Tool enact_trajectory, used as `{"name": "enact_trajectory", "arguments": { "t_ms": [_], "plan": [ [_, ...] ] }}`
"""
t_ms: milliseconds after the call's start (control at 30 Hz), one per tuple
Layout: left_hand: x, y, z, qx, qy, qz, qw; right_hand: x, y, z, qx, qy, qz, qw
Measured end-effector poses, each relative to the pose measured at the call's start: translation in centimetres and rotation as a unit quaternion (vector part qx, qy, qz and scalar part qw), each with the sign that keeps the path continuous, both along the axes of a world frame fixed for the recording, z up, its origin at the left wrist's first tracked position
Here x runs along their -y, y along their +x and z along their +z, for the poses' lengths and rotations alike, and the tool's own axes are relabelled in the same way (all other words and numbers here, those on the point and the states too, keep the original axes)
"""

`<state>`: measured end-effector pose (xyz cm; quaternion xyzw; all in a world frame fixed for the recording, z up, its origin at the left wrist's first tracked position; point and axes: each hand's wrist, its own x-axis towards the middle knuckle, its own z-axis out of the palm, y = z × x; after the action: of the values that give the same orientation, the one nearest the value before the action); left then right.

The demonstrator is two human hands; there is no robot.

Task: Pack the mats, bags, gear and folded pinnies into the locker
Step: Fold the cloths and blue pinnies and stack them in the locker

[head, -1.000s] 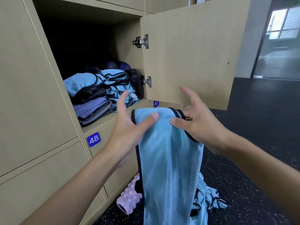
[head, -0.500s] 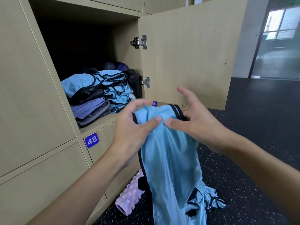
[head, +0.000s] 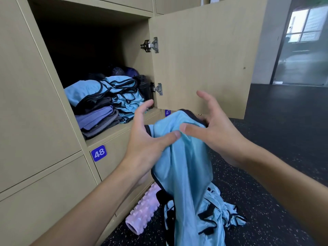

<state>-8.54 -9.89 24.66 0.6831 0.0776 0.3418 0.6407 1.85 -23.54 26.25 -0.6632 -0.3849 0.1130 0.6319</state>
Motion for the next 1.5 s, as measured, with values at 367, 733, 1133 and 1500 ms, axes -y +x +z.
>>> {"name": "enact_trajectory", "arguments": {
  "t_ms": [367,733,1133,1500],
  "plan": [
    [-1.2,0.3,1.5,0.043,-0.096,0.071,0.992,-0.6,-0.6,-1.3,0.0,0.014,0.0,1.0],
    [-0.7,-0.1,0.9,-0.035,-0.174,0.021,0.984,-0.8,0.7,-1.2,-0.043,0.044,-0.031,0.998],
    [-1.3,-0.4,1.1,-0.079,-0.199,-0.003,0.977,-0.4,0.5,-1.0,-0.042,0.034,0.036,0.998],
    [-1.6,-0.8,2.1,-0.059,-0.21,0.005,0.976,-0.8,-0.4,-1.4,-0.032,-0.008,0.076,0.997]
  ]
}}
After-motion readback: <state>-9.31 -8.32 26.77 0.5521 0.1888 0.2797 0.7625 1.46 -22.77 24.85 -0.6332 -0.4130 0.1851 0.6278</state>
